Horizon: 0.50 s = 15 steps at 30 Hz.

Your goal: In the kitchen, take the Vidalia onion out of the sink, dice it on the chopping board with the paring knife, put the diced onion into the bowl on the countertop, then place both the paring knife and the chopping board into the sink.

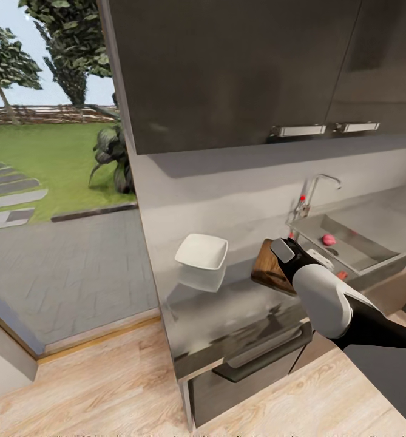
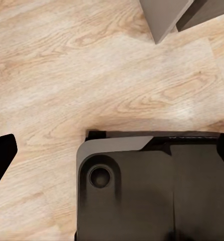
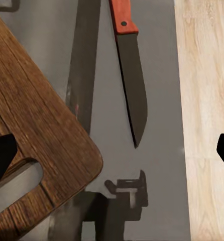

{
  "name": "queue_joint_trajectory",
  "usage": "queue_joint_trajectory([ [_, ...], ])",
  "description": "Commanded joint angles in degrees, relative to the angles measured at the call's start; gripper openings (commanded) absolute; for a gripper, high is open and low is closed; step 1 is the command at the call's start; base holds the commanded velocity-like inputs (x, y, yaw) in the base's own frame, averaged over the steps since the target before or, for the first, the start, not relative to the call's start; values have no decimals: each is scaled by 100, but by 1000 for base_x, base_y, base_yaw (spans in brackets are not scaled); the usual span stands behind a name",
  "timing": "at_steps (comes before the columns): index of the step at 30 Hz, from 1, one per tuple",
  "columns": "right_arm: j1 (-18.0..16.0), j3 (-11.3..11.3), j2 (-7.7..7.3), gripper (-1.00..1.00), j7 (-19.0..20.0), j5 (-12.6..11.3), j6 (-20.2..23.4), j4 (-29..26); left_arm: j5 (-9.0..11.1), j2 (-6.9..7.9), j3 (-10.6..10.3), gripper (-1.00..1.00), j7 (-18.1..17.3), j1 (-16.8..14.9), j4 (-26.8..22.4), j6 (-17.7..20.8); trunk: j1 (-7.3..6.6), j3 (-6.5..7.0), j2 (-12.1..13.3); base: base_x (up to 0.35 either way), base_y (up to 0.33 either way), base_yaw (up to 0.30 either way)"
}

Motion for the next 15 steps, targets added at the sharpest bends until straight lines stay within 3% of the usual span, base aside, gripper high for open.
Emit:
queue_joint_trajectory([
  [1, -1, 40, 0, 100, -30, -44, 60, -11, 3, -1, -2, 100, 0, 1, -6, -8, 3, -20, -11, -2, 0, 0],
  [6, -3, 40, 1, 100, -29, -44, 60, -7, 4, -2, -1, 100, 0, 1, 1, -8, 3, -66, -11, 0, 12, 0],
  [15, -4, 40, 5, 100, -30, -44, 58, -6, 4, -1, -1, 100, 0, 1, -1, -8, 3, -147, -11, 0, 141, 0],
])
